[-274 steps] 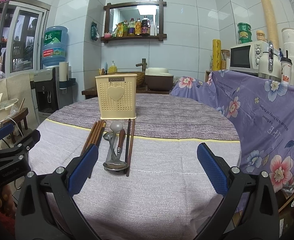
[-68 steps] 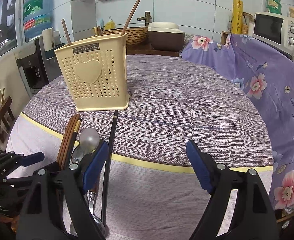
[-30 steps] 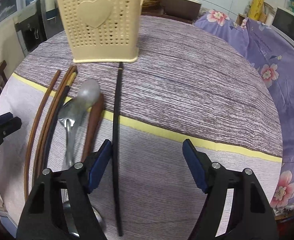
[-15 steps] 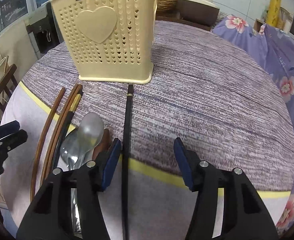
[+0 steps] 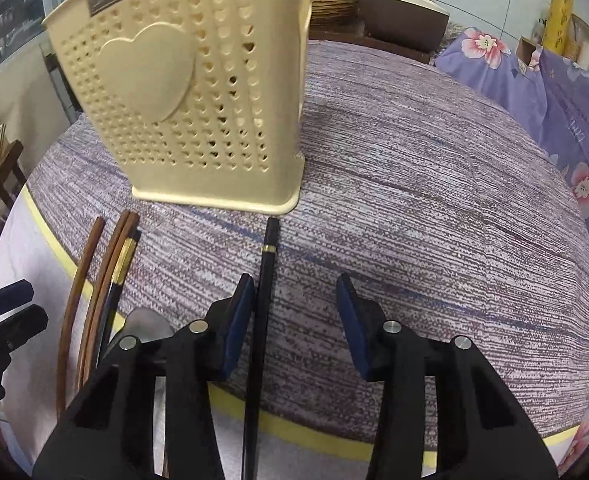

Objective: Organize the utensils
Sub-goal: 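Close the left gripper on a brown chopstick while the right gripper grasps a black chopstick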

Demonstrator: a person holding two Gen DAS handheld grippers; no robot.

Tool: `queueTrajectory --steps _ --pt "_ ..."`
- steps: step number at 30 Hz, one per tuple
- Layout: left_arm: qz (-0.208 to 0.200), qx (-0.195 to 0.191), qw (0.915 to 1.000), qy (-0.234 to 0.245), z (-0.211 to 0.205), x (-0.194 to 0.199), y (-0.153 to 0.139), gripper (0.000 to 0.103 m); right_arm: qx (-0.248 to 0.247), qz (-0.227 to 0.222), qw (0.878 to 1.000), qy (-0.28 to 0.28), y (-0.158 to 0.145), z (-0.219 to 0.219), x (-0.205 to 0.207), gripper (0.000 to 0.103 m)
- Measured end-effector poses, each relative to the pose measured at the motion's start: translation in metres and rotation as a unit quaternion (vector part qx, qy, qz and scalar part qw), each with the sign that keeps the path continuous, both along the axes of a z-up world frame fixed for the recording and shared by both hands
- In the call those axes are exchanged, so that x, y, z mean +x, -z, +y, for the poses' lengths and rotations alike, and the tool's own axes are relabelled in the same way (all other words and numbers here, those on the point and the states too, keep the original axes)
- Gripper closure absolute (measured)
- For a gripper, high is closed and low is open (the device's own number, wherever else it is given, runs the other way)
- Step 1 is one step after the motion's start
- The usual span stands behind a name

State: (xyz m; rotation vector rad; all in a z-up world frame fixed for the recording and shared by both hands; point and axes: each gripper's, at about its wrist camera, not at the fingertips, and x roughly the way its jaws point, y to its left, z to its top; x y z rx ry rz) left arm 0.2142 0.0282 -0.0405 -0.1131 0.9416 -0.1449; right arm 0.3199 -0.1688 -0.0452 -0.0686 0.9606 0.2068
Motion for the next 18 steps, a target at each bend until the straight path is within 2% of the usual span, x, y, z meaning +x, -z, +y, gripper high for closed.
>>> queueTrajectory --steps 12,16,18 --pt "0.016 0.043 0.999 -0.003 -0.024 0.047 0.008 0.078 -0.003 0.022 0.999 0.035 -0.001 0.01 0.002 0.074" --pt "0.017 0.054 0.9983 -0.009 -0.026 0.056 0.009 0.092 -0.006 0.022 0.999 0.037 -0.002 0.013 0.004 0.084" --pt "0.019 0.05 0.9985 -0.01 -0.024 0.059 0.009 0.093 -0.004 0.022 0.999 0.035 -0.002 0.015 0.003 0.089"
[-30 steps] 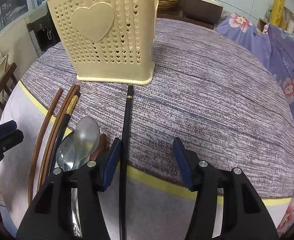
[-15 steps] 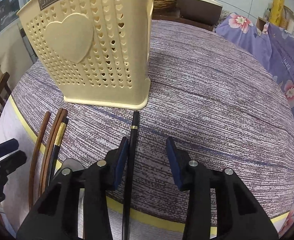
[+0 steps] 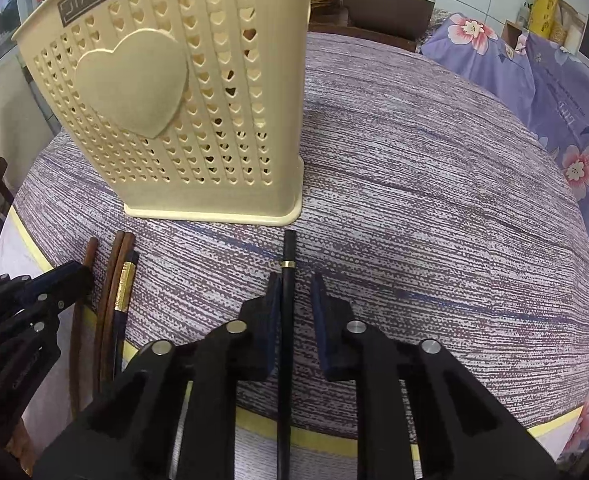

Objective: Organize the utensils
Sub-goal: 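Close the left gripper on a brown chopstick while the right gripper grasps a black chopstick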

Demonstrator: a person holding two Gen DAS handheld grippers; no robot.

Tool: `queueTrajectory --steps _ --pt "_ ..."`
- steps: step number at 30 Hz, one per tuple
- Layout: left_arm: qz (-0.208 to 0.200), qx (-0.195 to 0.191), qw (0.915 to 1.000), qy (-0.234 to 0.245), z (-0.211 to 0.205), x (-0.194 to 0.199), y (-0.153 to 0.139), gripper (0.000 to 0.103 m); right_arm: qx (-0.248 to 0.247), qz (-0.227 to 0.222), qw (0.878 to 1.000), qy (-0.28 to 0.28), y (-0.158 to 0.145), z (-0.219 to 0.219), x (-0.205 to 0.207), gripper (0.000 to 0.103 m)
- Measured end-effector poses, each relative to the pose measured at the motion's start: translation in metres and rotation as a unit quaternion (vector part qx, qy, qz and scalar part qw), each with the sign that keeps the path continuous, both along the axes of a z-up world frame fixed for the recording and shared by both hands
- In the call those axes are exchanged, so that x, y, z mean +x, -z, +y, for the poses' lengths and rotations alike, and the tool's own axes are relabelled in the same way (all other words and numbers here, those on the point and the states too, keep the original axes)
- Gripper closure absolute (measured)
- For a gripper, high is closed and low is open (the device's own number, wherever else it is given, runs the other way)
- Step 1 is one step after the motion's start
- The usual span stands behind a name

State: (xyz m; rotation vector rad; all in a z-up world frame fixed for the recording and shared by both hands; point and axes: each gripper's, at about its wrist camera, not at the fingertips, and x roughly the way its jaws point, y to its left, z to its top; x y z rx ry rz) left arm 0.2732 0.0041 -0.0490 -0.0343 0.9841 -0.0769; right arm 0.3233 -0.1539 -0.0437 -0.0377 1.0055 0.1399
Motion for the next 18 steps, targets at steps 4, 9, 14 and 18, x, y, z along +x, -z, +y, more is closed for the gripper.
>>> queueTrajectory --steps 4,9,14,18 --pt "-0.002 0.002 1.0 -0.001 -0.001 0.0 0.0 0.093 0.004 -0.003 1.0 -0.003 0.0 -0.001 0.0 0.094" --pt "-0.008 0.004 1.0 -0.002 -0.004 -0.001 0.001 0.093 0.009 -0.006 1.0 -0.003 0.0 -0.003 0.001 0.094" --pt "-0.01 0.0 0.9999 -0.002 -0.004 -0.002 0.001 0.094 0.026 -0.011 1.0 0.002 0.001 -0.011 0.005 0.095" --pt "-0.023 -0.015 0.9996 -0.003 0.003 -0.006 -0.005 0.095 0.044 -0.032 0.998 0.005 -0.008 -0.021 -0.003 0.095"
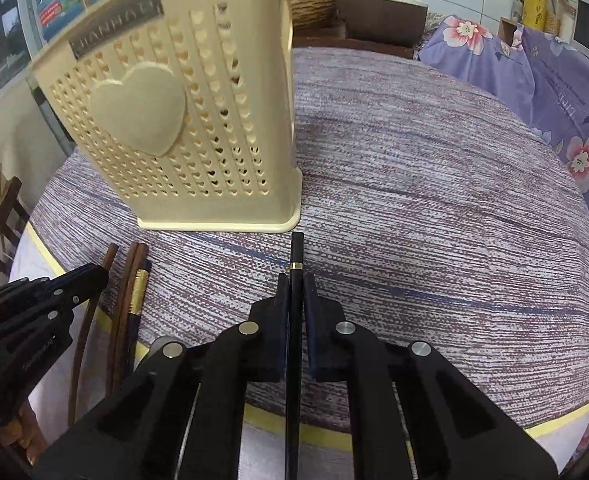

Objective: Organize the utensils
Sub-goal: 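Close the left gripper on a brown chopstick while the right gripper grasps a black chopstick, then lift both held chopsticks and carry them above the cream basket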

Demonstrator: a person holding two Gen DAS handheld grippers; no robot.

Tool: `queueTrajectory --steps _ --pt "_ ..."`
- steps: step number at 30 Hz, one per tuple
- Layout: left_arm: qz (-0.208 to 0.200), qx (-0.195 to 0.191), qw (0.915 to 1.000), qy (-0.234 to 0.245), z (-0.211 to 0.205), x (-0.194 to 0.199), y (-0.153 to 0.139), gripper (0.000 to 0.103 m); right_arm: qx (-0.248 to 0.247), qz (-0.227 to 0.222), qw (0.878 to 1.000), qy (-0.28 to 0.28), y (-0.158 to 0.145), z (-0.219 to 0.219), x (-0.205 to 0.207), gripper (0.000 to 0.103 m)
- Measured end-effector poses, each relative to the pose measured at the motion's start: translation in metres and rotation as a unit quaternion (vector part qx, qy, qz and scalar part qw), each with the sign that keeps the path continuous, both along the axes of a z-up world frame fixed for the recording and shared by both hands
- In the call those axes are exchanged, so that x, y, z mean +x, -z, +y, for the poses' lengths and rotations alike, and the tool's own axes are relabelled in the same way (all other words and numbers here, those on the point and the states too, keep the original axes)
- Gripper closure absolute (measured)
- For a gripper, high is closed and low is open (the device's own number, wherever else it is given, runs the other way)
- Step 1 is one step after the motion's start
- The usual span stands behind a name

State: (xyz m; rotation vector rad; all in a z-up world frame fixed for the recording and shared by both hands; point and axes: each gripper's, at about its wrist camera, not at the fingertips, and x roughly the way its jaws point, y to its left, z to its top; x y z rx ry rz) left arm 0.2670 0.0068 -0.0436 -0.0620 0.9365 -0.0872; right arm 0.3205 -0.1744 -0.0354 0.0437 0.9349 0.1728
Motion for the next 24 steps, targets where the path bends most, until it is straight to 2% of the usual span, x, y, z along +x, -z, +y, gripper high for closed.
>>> queueTrajectory --steps 3,9,12,18,24 --pt "-0.017 -0.02 0.9997 0.002 0.008 -0.009 -0.016 0.095 0.014 -0.025 1.0 -0.005 -0.016 -0.008 -0.015 0.095" --pt "-0.092 -0.058 0.9941 0.006 0.03 -0.044 -0.074 0.095 0.046 -0.085 0.995 -0.006 -0.064 -0.036 -0.049 0.095" --pt "-0.129 -0.061 0.9898 0.009 0.037 -0.06 -0.102 0.095 0.07 -0.108 0.992 -0.009 -0.089 -0.054 -0.068 0.095" --pt "-0.187 -0.062 0.9803 0.004 0.057 -0.082 -0.143 0.095 0.085 -0.145 0.986 -0.004 -0.134 -0.081 -0.103 0.095" --pt "-0.214 -0.055 0.9752 0.003 0.063 -0.083 -0.16 0.095 0.087 -0.158 0.984 0.004 -0.15 -0.091 -0.11 0.095"
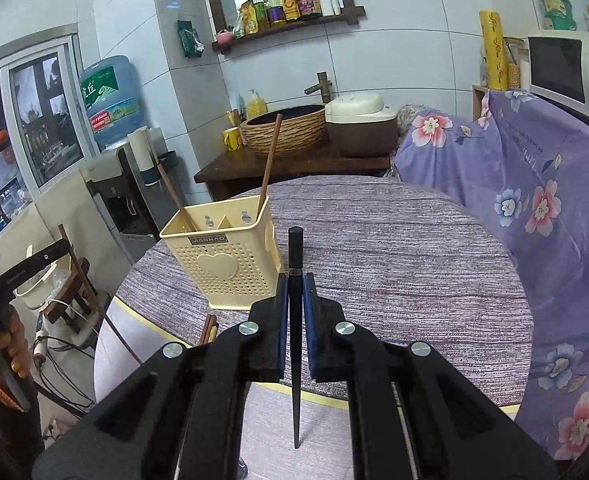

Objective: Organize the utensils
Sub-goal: 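Lift both held chopsticks and carry them above the cream basket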

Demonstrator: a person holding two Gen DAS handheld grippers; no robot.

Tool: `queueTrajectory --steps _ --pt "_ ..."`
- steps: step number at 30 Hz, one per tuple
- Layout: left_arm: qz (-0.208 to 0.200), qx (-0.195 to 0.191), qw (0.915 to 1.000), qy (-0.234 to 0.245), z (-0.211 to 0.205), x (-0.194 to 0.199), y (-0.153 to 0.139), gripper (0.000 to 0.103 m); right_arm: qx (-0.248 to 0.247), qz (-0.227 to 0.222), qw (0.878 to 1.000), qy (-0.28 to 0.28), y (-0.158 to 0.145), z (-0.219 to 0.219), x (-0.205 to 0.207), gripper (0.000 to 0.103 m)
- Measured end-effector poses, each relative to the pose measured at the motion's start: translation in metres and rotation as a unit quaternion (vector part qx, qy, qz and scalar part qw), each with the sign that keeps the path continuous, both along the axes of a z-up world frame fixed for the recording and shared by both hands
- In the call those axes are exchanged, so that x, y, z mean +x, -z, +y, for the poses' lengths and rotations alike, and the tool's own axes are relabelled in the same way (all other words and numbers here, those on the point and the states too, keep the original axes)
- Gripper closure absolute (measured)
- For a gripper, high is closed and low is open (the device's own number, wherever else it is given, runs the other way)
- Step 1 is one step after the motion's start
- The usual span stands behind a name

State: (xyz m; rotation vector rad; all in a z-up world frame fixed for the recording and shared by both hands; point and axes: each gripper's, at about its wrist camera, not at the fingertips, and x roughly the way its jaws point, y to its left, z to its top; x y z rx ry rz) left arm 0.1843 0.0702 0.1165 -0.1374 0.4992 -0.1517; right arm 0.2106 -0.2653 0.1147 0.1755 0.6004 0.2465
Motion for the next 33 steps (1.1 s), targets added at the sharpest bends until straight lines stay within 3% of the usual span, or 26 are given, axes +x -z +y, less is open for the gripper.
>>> queueTrajectory --steps 9,16,20,29,33 --pt "-0.003 0.001 1.0 0.007 -0.004 -0.001 0.001 0.095 -0.007 0.0 1.0 -0.002 0.0 0.002 0.001 0.095" --pt "-0.007 -0.004 0.9998 0.017 0.0 0.003 -0.015 0.095 -0.012 -0.007 1.0 -0.007 -0.016 0.001 0.004 0.095" --pt "-0.025 -0.005 0.9992 0.03 0.0 0.007 -0.044 0.095 -0.024 -0.03 0.999 -0.009 -0.046 0.006 0.012 0.095" --pt "-0.094 -0.016 0.9946 0.04 -0.016 0.035 -0.149 0.095 -0.013 -0.099 0.995 -0.006 -0.162 0.021 0.056 0.095" --pt "-0.098 -0.035 0.9938 0.037 -0.03 0.059 -0.161 0.095 0.009 -0.113 0.993 0.007 -0.185 0.033 0.078 0.095"
